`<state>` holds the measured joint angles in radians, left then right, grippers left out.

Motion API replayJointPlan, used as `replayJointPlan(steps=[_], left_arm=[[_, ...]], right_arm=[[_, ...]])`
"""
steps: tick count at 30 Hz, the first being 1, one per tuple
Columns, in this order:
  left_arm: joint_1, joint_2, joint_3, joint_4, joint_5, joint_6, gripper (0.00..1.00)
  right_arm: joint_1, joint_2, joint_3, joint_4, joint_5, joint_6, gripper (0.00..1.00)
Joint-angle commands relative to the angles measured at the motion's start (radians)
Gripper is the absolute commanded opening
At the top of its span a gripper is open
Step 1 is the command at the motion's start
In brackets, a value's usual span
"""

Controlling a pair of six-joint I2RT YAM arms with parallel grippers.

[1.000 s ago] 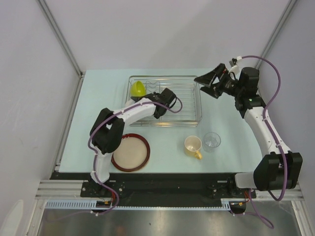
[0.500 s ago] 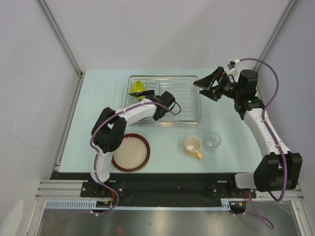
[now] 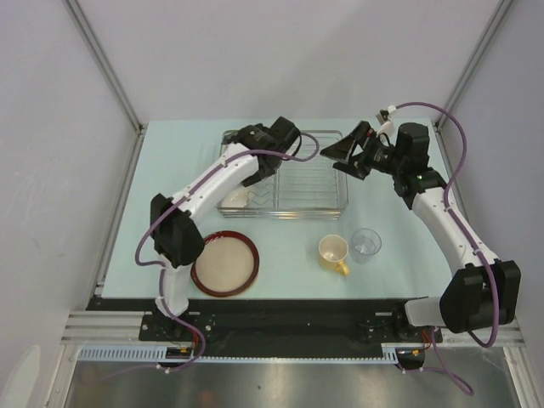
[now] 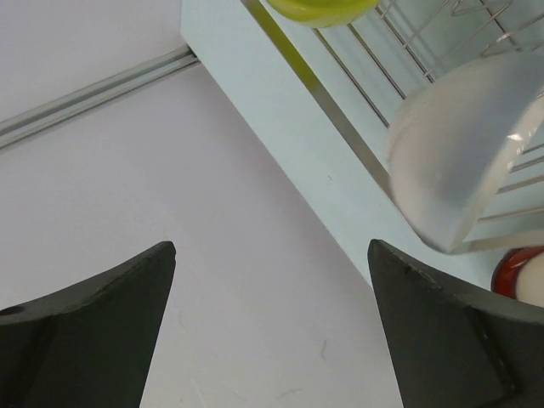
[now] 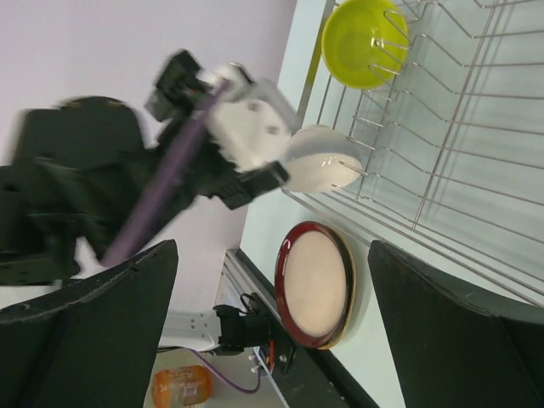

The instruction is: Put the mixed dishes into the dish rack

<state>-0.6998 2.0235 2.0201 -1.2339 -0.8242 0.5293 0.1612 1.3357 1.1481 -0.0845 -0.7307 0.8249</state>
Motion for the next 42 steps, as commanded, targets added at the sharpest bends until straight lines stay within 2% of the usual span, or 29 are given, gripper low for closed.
replayJointPlan(steps=[1, 4, 5, 9, 10, 11, 12, 14, 18, 21, 24, 27, 30, 36, 42], left_arm=[[0.022, -0.144, -0.034, -0.105, 0.120, -0.049, 1.00], [0.032, -0.199, -0.179, -0.029, 0.166, -0.052, 1.00], [0.042, -0.207, -0.179, -0.013, 0.193, -0.066, 1.00], [0.167, -0.216, -0.020, -0.013, 0.330, -0.138, 1.00], [0.239, -0.220, 0.036, -0.009, 0.364, -0.155, 1.00], [0.275, -0.238, 0.043, 0.023, 0.440, -0.185, 1.00], [0.307, -0.247, 0.037, 0.045, 0.465, -0.201, 1.00], [0.397, -0.270, -0.036, 0.132, 0.510, -0.242, 1.00], [0.526, -0.322, -0.182, 0.267, 0.586, -0.319, 1.00], [0.588, -0.321, -0.274, 0.304, 0.635, -0.344, 1.00], [0.612, -0.330, -0.357, 0.312, 0.681, -0.350, 1.00], [0.622, -0.390, -0.498, 0.378, 0.688, -0.339, 1.00], [0.635, -0.428, -0.569, 0.416, 0.700, -0.331, 1.00], [0.680, -0.476, -0.681, 0.479, 0.746, -0.328, 1.00], [0.726, -0.500, -0.745, 0.507, 0.763, -0.319, 1.00]], right_arm=[[0.034, 0.023, 0.004, -0.030, 0.037, -0.044, 1.00], [0.053, 0.026, 0.004, -0.028, 0.050, -0.038, 1.00], [0.060, 0.029, 0.004, -0.024, 0.053, -0.038, 1.00], [0.167, 0.049, 0.004, -0.012, 0.097, -0.020, 1.00], [0.208, 0.062, 0.004, 0.003, 0.112, -0.014, 1.00], [0.306, 0.089, 0.004, 0.020, 0.129, -0.007, 1.00], [0.351, 0.106, 0.004, 0.044, 0.173, -0.001, 1.00], [0.476, 0.167, 0.006, 0.142, 0.215, 0.038, 1.00], [0.601, 0.285, 0.021, 0.308, 0.293, 0.141, 1.00], [0.635, 0.394, 0.058, 0.388, 0.303, 0.209, 1.00], [0.647, 0.459, 0.104, 0.410, 0.329, 0.232, 0.91], [0.646, 0.491, 0.137, 0.433, 0.358, 0.235, 0.88], [0.643, 0.505, 0.151, 0.457, 0.398, 0.240, 0.87], [0.638, 0.537, 0.159, 0.519, 0.451, 0.278, 0.84], [0.629, 0.592, 0.174, 0.526, 0.441, 0.324, 0.83]])
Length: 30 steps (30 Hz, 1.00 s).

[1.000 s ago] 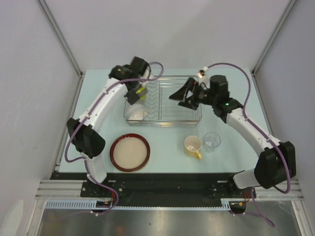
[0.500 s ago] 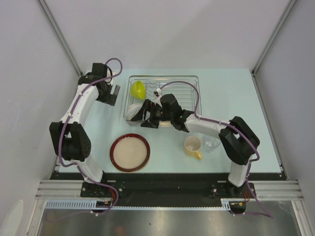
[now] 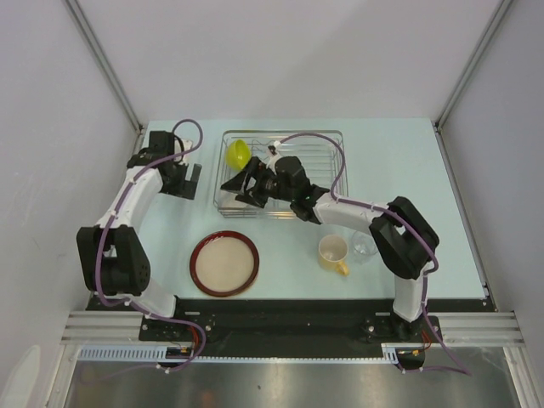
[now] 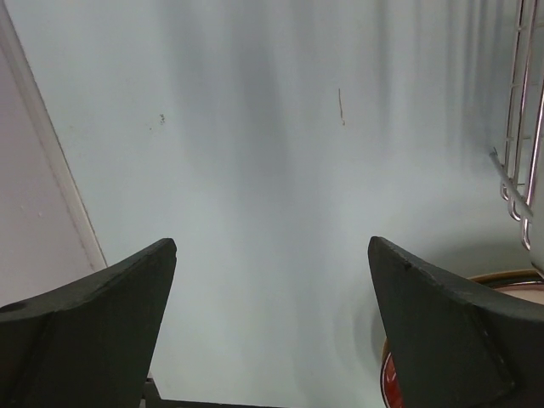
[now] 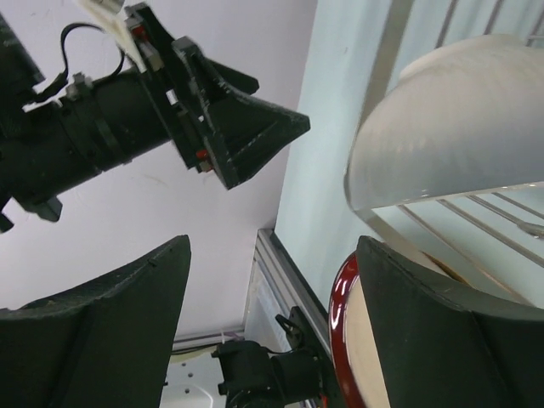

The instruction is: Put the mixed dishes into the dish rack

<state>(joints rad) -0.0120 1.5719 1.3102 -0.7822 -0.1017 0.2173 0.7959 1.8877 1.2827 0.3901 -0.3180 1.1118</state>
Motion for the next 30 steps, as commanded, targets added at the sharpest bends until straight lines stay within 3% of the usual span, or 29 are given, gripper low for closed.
replayJointPlan(steps=[1, 5, 14, 21, 26, 30], left_arm=[[0.041, -0.052, -0.040, 0.055, 0.040, -0.006, 1.00], [0.056, -0.064, -0.054, 0.064, 0.037, 0.008, 1.00], [0.076, -0.095, -0.098, 0.083, 0.028, 0.028, 1.00], [0.104, -0.116, -0.157, 0.098, 0.026, 0.048, 1.00], [0.119, -0.124, -0.170, 0.103, 0.030, 0.056, 1.00], [0.122, -0.125, -0.190, 0.106, 0.030, 0.054, 1.00]], right_arm=[[-0.004, 0.044, 0.044, 0.047, 0.027, 0.040, 0.83], [0.000, 0.059, 0.053, 0.020, 0.033, 0.037, 0.83], [-0.006, 0.109, 0.060, 0.133, 0.088, 0.054, 0.75], [0.000, 0.162, 0.064, 0.219, 0.146, 0.071, 0.58], [0.000, 0.177, 0.070, 0.233, 0.166, 0.077, 0.51], [0.002, 0.180, 0.073, 0.246, 0.178, 0.083, 0.35]])
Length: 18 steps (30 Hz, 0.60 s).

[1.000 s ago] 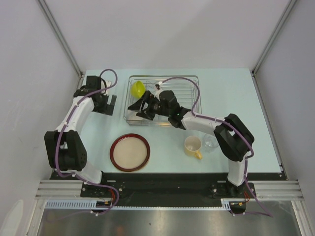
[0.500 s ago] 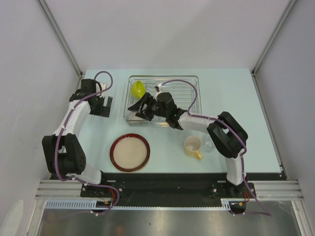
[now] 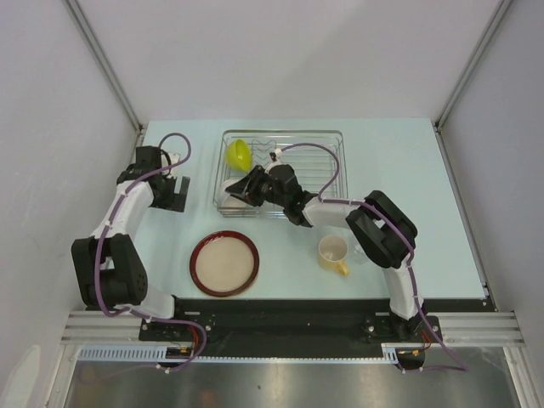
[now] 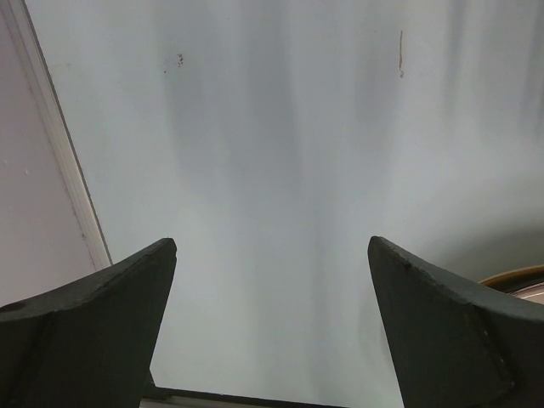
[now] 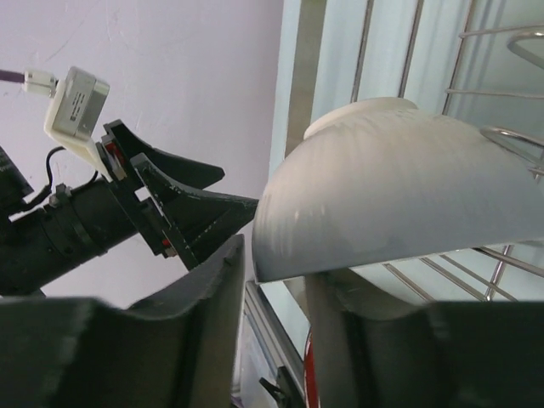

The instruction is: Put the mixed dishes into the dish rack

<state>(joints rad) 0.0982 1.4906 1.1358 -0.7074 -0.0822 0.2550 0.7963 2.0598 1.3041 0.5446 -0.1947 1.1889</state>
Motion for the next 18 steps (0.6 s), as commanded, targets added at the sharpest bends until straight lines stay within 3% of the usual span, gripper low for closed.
replayJointPlan(steps=[1, 7, 12, 18], left_arm=[[0.011, -0.046, -0.019, 0.034, 0.010, 0.016, 1.00], [0.011, -0.052, -0.042, 0.046, 0.002, 0.018, 1.00], [0.011, -0.050, -0.048, 0.048, 0.004, 0.015, 1.00], [0.011, -0.050, -0.045, 0.048, 0.006, 0.010, 1.00]], right_arm=[[0.000, 0.007, 0.053, 0.095, 0.057, 0.003, 0.33], [0.004, -0.018, 0.061, 0.080, 0.055, -0.012, 0.10], [-0.002, -0.029, 0.095, 0.054, -0.033, -0.011, 0.06], [-0.023, 0.036, 0.283, -0.187, -0.256, -0.031, 0.00]])
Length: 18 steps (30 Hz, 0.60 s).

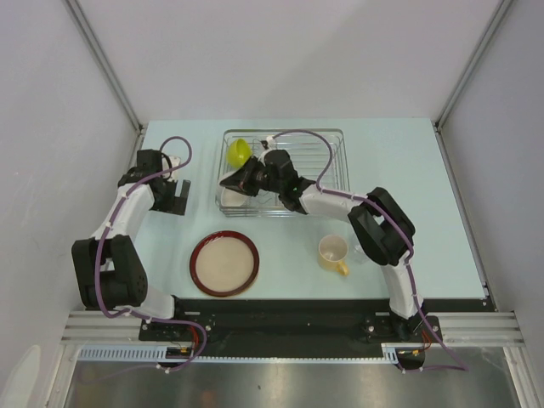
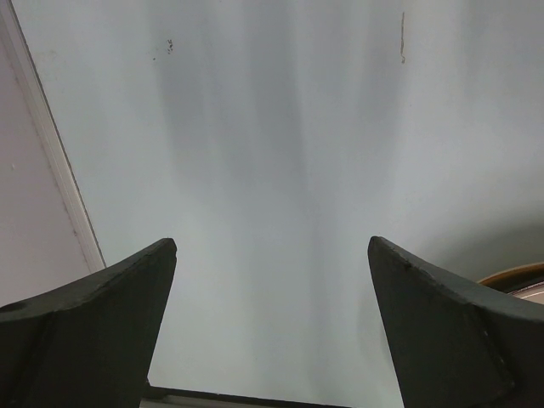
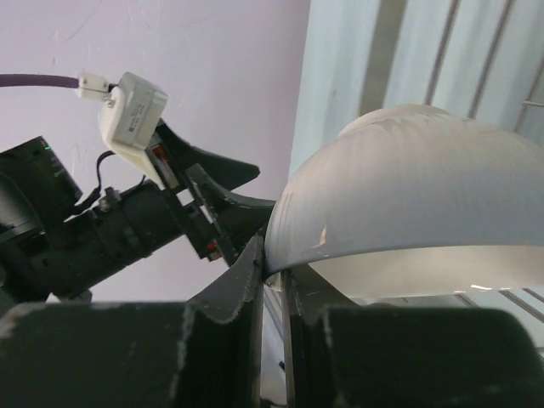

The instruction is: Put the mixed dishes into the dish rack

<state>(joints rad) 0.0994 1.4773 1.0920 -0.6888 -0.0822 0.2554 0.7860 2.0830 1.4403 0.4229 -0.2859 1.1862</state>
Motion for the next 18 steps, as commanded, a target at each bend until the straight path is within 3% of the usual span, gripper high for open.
replayJointPlan(steps=[1, 7, 18], left_arm=[[0.010, -0.037, -0.001, 0.028, 0.007, 0.008, 1.00], [0.010, -0.035, -0.001, 0.031, 0.002, 0.010, 1.00], [0.010, -0.041, -0.011, 0.034, -0.004, 0.007, 1.00]], right_arm=[[-0.014, 0.015, 0.157, -0.085, -0.186, -0.042, 0.00], [-0.019, 0.005, 0.227, -0.188, -0.303, -0.097, 0.00], [-0.077, 0.055, 0.276, -0.191, -0.516, -0.066, 0.00]])
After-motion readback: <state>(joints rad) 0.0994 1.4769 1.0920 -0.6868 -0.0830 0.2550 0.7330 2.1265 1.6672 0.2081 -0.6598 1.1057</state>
